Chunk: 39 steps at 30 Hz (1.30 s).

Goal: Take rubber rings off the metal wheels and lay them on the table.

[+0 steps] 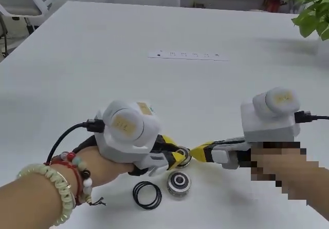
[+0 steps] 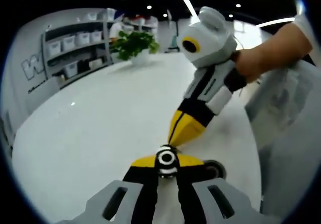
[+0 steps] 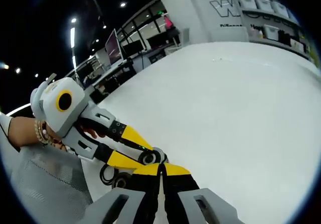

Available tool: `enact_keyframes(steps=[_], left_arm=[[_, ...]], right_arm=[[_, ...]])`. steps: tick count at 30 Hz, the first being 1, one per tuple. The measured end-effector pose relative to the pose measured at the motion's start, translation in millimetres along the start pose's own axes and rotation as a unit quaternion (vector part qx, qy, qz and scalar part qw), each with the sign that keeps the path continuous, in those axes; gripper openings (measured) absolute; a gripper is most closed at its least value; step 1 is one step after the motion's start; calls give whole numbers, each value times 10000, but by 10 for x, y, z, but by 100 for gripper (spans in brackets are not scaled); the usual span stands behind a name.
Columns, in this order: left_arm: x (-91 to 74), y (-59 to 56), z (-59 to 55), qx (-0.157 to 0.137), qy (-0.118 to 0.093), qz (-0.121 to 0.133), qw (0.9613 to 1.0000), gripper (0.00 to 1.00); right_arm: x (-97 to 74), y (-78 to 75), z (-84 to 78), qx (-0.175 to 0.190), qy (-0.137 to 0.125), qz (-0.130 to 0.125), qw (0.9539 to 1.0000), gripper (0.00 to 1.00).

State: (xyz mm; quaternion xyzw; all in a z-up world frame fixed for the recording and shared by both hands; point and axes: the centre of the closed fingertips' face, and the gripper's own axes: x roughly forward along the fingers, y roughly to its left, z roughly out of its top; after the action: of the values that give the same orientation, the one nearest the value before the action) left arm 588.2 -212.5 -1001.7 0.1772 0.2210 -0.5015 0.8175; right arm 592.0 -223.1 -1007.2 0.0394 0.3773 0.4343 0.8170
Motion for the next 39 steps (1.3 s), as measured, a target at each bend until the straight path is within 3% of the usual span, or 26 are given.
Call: enact_keyframes(steps=[39], left_arm=[[1, 3, 4, 52, -19, 35, 10000, 13]], right_arm=[[20, 141, 62, -57, -68, 79, 9999, 0]])
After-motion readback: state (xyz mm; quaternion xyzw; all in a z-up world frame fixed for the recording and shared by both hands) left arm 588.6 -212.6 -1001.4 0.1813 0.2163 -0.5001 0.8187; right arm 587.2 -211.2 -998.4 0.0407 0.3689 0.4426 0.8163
